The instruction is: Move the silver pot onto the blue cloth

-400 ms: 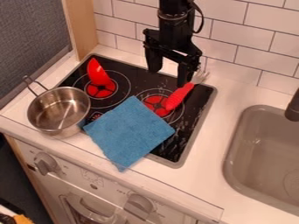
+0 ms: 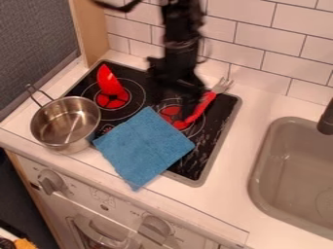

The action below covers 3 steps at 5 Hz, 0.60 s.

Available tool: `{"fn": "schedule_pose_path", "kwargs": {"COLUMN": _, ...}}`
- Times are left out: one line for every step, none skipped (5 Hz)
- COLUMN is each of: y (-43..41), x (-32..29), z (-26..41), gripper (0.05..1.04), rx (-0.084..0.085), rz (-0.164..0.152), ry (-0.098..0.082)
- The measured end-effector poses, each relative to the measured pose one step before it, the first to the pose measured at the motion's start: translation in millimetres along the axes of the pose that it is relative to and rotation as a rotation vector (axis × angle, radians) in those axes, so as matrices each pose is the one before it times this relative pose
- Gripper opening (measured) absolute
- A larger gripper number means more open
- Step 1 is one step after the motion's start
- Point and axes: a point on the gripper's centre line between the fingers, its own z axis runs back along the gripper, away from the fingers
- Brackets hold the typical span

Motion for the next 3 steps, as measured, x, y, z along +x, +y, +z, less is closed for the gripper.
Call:
{"fn": "schedule_pose_path", "kwargs": {"y": 28.66, "x": -38.52, "z": 2.29, "gripper": 1.001, "rx": 0.0317, "rz": 0.0198, "ry": -0.0132}}
{"fn": "schedule_pose_path", "kwargs": {"y": 20.32, "x": -31.24, "z": -9.9, "gripper": 1.001, "rx": -0.0015, "rz": 0.0108, "ry": 0.0151}}
{"fn": "schedule_pose_path", "kwargs": {"y": 8.03, "x": -10.95, "z": -6.64, "gripper": 1.001, "rx": -0.0014, "rz": 0.0004, "ry": 0.0101}}
